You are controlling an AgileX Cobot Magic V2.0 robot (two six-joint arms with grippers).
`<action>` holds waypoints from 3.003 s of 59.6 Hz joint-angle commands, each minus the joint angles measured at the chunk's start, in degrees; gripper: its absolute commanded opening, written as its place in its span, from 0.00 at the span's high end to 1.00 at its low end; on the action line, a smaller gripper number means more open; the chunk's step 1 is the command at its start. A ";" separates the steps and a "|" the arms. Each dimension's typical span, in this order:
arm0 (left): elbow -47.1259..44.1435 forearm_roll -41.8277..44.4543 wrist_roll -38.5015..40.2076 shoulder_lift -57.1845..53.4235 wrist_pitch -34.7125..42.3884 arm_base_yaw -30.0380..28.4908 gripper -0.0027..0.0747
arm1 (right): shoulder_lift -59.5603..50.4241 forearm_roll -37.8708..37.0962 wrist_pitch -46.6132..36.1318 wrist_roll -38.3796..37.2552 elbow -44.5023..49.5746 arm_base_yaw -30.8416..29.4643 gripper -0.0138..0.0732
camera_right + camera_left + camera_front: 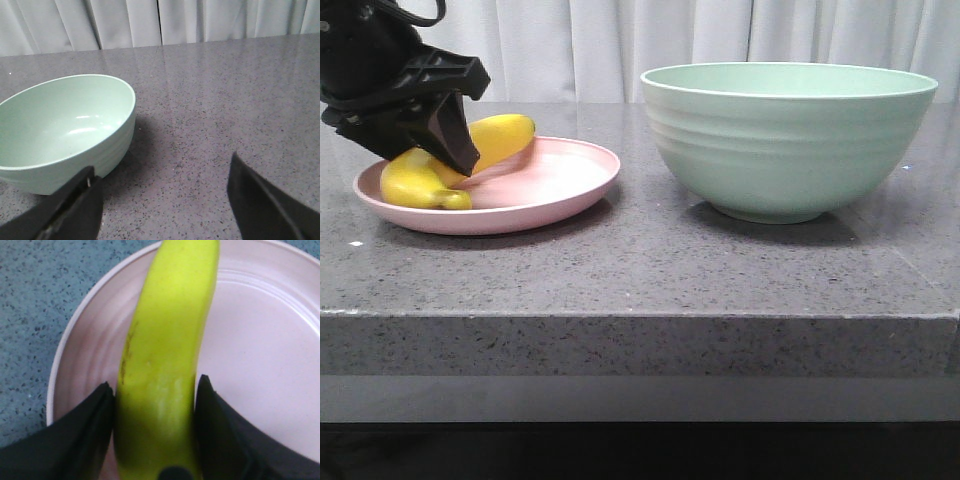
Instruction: Transfer banana from pink plate to green bowl
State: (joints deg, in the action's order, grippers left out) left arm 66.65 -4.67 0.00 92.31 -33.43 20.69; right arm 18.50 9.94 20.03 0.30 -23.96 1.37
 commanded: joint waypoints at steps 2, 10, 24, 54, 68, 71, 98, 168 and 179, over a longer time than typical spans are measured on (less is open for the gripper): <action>1.88 -0.58 0.00 -2.06 4.84 0.42 0.60 | 0.92 -0.54 -5.04 0.72 -2.04 -0.18 0.22; 2.00 -1.29 0.00 -2.06 7.26 0.42 0.65 | 0.92 -0.54 -5.04 0.72 -2.04 -0.18 0.22; 4.19 -3.77 0.00 -4.38 8.80 0.42 0.65 | 0.92 -0.54 -5.10 0.72 -2.04 -0.18 0.22; 4.15 -6.20 -0.33 -19.44 8.90 10.20 0.65 | 7.91 0.53 -4.05 0.72 -8.29 1.16 0.22; 4.15 -6.40 -0.33 -19.95 8.90 18.89 0.65 | 12.60 4.98 -4.32 0.72 -10.86 3.32 0.22; 4.15 -6.40 0.00 -19.95 8.90 20.03 0.65 | 13.79 7.54 -5.01 0.72 -11.21 4.07 0.22; 4.15 -6.54 0.00 -19.95 8.90 22.46 0.65 | 29.95 26.29 -11.78 0.72 -22.19 21.92 0.22; 4.15 -6.54 -0.33 -19.12 8.90 22.46 0.65 | 55.92 30.80 -9.10 0.67 -44.18 29.03 0.58; 4.15 -6.54 -0.33 -19.12 8.90 22.46 0.64 | 55.92 30.80 -9.10 0.67 -44.18 29.03 0.62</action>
State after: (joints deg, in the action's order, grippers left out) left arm 68.77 -10.36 0.00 75.00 -29.33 42.64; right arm 76.07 40.99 13.32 0.00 -66.23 30.41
